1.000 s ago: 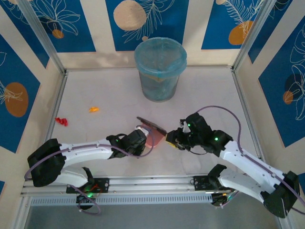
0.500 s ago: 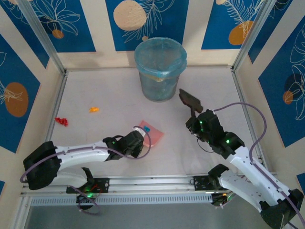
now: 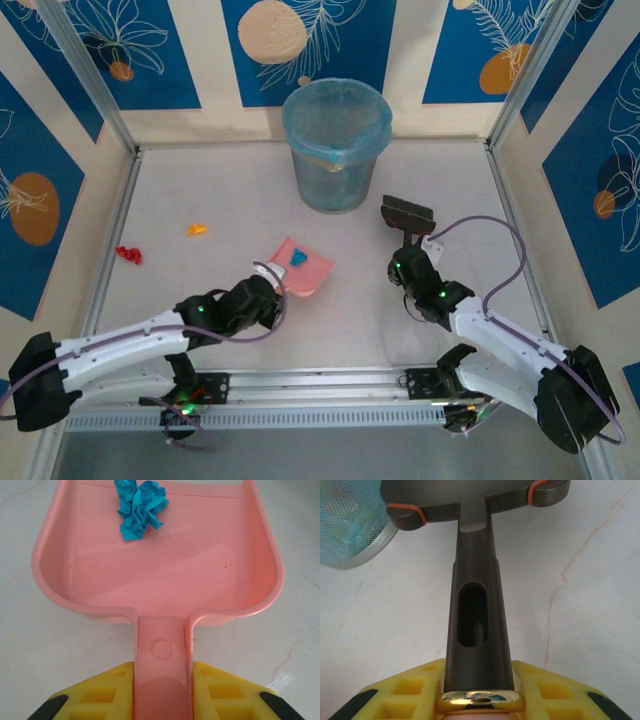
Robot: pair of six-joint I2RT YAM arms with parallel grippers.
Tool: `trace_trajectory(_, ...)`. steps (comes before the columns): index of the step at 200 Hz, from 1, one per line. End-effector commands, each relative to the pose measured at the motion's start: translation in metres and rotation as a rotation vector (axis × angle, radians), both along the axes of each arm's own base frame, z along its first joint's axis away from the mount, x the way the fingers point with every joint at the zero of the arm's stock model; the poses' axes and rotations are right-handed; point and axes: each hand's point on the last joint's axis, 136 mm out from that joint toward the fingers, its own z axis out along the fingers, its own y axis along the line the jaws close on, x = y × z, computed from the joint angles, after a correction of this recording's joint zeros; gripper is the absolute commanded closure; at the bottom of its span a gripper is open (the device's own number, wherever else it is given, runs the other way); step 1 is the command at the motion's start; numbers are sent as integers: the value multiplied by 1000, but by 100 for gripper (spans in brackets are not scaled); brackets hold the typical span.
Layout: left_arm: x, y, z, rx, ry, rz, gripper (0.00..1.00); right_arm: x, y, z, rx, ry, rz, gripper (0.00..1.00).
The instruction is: Sweep away the paper scraps from the table
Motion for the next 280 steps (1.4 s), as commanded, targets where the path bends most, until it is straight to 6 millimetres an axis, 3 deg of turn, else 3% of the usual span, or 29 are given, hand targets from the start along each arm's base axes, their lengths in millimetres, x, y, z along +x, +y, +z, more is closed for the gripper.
trace_trajectory(1,3,15,28,-12,-19,67,100,22,9,27,8,-143,22,100)
trace_trajectory(25,5,16,60,-28,-32,83,100,23,15,22,23,-131,44,100)
trace_trajectory(71,23,-5,149,-75,-96,88,100,25,16,19,4,-105,43,100)
trace_trajectory(96,44,-34,197,-97,-99,59,100,25,15,18,4,-93,35,100)
trace_trajectory(141,106,-81,248,-237,19,55,100,26,15,16,-2,-71,33,100)
trace_trajectory(178,165,-108,264,-546,237,74,100,28,16,15,-5,-57,36,100)
trace_trajectory(219,228,-114,283,-896,375,144,100,29,19,16,3,-49,48,100)
trace_trajectory(247,252,-113,296,-1034,372,191,100,29,21,16,8,-47,57,100)
trace_trajectory(280,271,-108,289,-1175,390,286,100,29,22,15,4,-35,63,100)
